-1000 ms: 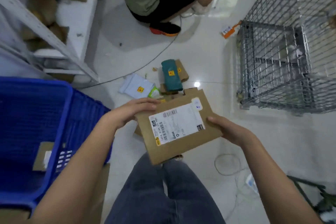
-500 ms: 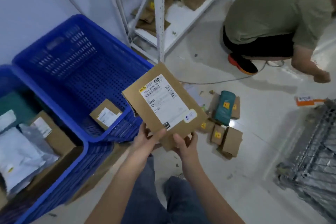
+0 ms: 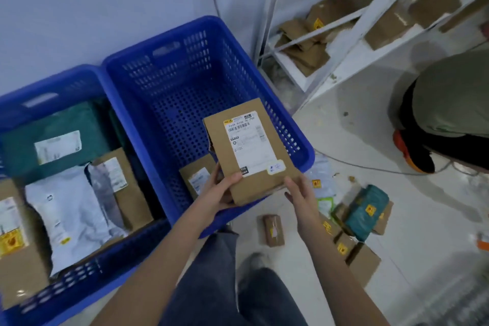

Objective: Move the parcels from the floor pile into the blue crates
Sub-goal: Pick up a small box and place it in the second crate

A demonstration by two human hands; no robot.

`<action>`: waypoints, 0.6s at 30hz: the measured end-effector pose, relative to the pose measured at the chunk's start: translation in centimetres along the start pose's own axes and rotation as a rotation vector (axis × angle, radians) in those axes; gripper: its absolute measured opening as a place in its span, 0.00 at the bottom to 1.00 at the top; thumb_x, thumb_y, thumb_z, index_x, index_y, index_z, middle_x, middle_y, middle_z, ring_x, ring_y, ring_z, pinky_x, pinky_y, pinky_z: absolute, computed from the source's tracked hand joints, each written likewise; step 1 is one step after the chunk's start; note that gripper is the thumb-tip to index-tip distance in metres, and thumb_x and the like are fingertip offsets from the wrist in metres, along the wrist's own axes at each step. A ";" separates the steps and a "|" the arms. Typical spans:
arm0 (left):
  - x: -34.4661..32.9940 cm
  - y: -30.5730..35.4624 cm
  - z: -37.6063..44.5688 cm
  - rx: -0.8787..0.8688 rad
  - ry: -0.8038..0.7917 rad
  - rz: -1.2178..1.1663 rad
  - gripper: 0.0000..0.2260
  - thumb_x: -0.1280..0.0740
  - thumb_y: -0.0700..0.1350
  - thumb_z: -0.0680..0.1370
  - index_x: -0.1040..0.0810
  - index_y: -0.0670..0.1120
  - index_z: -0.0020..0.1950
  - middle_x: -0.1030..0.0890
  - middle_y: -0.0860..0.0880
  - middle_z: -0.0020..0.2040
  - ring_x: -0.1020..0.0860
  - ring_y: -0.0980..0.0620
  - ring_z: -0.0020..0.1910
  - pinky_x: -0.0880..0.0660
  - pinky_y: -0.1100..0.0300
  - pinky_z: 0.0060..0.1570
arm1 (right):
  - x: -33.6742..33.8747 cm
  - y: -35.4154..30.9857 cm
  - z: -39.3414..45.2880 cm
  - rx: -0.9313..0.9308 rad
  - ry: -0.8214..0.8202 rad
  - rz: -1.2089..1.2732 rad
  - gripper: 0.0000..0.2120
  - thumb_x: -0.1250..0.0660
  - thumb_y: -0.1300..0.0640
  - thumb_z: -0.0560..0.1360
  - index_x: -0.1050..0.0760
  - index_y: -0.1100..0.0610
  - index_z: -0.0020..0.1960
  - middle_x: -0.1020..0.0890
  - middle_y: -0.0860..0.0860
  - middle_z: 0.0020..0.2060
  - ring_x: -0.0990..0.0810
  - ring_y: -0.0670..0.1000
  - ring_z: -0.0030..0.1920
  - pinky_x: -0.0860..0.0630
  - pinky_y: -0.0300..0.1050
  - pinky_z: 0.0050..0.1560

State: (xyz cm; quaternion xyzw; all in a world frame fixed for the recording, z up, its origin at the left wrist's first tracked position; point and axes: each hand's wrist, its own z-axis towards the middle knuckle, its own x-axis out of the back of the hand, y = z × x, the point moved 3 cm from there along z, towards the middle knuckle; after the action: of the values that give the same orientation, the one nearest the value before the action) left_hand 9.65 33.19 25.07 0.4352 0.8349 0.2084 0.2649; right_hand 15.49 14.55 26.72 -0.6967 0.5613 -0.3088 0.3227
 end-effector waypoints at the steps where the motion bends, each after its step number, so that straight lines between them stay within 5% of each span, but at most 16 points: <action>1: 0.9 0.4 0.8 0.013 0.014 -0.008 0.31 0.30 0.51 0.73 0.38 0.57 0.73 0.25 0.52 0.64 0.23 0.53 0.55 0.19 0.52 0.44 | -0.6 -0.6 1.1 0.006 -0.045 -0.103 0.20 0.34 0.49 0.75 0.28 0.54 0.65 0.22 0.47 0.58 0.25 0.46 0.60 0.28 0.41 0.59; 7: 6.6 0.1 4.5 0.087 0.135 -0.091 0.33 0.28 0.50 0.71 0.39 0.56 0.73 0.26 0.49 0.66 0.26 0.46 0.63 0.29 0.40 0.63 | -6.1 -0.8 7.1 -0.059 -0.331 -0.446 0.24 0.34 0.45 0.74 0.31 0.52 0.67 0.24 0.45 0.59 0.25 0.40 0.52 0.30 0.31 0.47; 18: 7.9 -6.1 7.8 0.068 0.533 0.147 0.28 0.39 0.48 0.80 0.46 0.46 0.77 0.31 0.43 0.71 0.30 0.43 0.67 0.31 0.52 0.65 | -10.8 7.5 12.0 -0.241 -0.632 -0.824 0.28 0.37 0.48 0.78 0.40 0.56 0.74 0.31 0.52 0.70 0.30 0.52 0.67 0.32 0.44 0.66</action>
State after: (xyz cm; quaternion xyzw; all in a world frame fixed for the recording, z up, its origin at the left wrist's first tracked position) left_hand 6.94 37.44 13.46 0.4328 0.8478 0.3063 0.0052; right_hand 18.75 25.14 12.79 -0.9507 0.1480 -0.1185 0.2455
